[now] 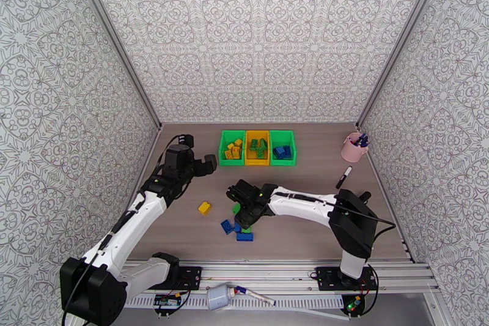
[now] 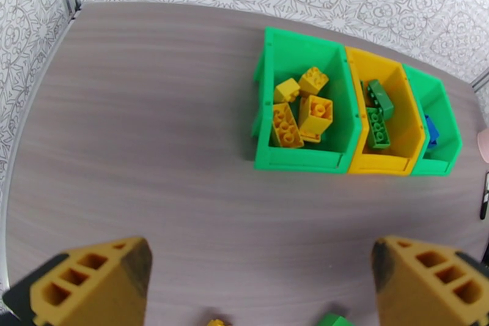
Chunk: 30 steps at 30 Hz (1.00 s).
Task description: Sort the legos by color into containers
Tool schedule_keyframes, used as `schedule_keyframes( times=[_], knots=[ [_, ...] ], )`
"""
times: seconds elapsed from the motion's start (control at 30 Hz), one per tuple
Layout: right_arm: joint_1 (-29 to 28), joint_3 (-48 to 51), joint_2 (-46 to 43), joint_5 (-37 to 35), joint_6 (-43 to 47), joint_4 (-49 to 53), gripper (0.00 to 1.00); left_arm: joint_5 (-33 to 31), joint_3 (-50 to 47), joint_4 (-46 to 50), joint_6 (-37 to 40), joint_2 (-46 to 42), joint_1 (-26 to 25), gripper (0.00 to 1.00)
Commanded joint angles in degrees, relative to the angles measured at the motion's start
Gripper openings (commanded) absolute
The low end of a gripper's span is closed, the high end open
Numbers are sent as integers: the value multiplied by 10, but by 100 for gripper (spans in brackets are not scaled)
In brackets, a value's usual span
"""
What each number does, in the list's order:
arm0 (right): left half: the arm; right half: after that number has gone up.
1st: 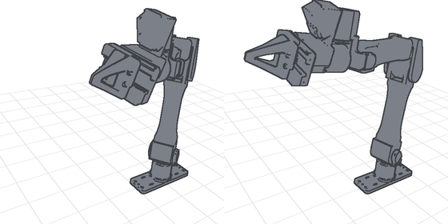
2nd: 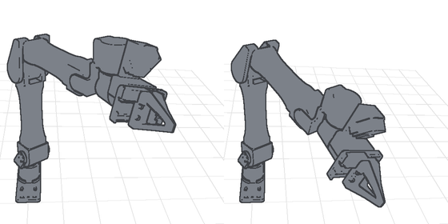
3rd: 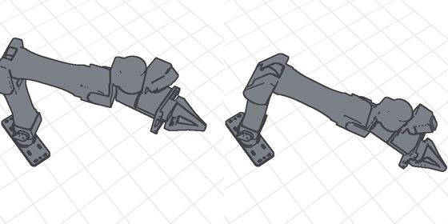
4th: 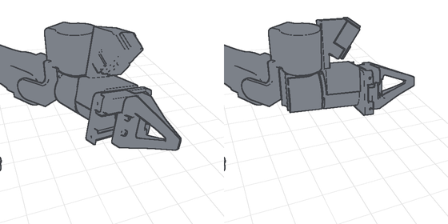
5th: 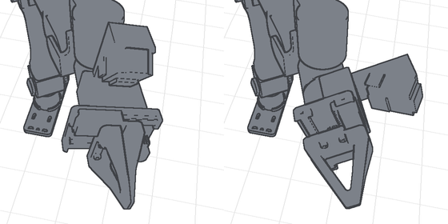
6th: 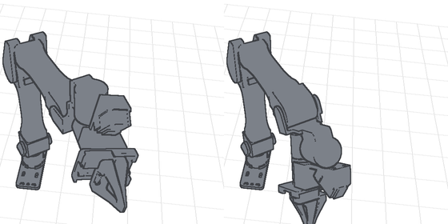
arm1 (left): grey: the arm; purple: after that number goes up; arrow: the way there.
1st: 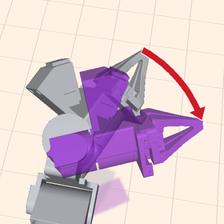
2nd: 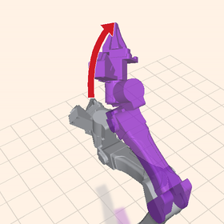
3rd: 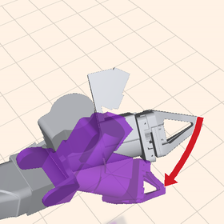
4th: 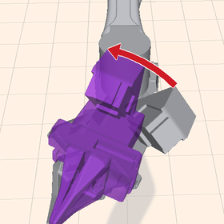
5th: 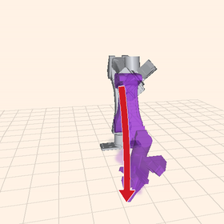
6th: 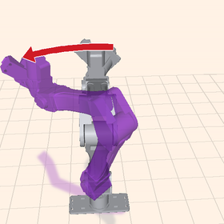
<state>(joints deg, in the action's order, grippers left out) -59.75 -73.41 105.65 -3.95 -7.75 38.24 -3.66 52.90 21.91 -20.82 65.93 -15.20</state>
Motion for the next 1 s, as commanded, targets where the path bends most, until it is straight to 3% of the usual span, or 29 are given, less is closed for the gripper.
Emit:
schedule_keyframes(
  times=[0.0,0.17,0.43,0.67,0.97],
  knots=[
    [-2,-28,24,8,-4,26,70,14,-9,7,6,6,4,99],
    [-2,-37,47,6,2,24,65,16,-6,13,10,9,2,99],
    [-2,-35,54,-2,-1,17,49,15,-5,13,13,6,-3,99],
    [-2,-25,49,-5,-9,8,22,15,-5,12,16,0,-5,99],
    [-2,-6,23,-14,-22,-8,19,8,-5,11,26,-12,-14,99]
  ],
)
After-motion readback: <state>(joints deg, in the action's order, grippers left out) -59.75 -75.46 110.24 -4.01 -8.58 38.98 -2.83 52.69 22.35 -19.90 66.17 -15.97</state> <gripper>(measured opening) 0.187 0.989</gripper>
